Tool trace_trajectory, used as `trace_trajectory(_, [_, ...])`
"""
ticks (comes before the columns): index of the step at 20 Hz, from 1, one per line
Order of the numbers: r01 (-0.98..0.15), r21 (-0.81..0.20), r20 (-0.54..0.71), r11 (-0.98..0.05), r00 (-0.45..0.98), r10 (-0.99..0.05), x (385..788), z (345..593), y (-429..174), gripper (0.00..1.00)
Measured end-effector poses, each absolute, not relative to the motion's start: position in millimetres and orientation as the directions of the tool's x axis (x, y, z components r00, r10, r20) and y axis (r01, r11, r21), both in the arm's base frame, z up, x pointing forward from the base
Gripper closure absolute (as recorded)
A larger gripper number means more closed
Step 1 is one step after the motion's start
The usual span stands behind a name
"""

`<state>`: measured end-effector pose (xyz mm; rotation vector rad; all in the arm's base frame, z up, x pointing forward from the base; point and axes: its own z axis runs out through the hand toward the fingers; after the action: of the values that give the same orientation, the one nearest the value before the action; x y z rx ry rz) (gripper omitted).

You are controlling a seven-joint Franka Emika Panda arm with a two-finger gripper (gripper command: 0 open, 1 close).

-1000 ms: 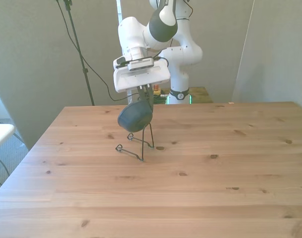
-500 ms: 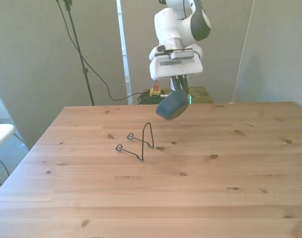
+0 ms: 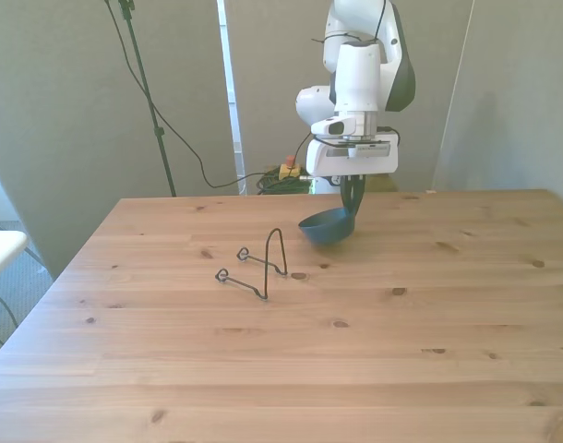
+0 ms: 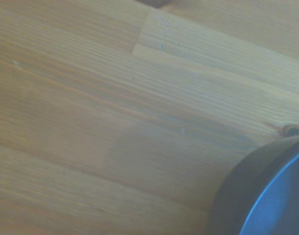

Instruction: Unload the bowl

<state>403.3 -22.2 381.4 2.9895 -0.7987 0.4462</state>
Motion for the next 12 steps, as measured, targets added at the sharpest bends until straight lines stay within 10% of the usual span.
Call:
trace_trajectory(11, [-0.594,0.052,0.135,-0.803,0.801,-0.583,453,374,-25,1.00])
trace_trajectory(12, [-0.593,0.057,0.130,-0.803,0.802,-0.583,457,373,-26,0.00])
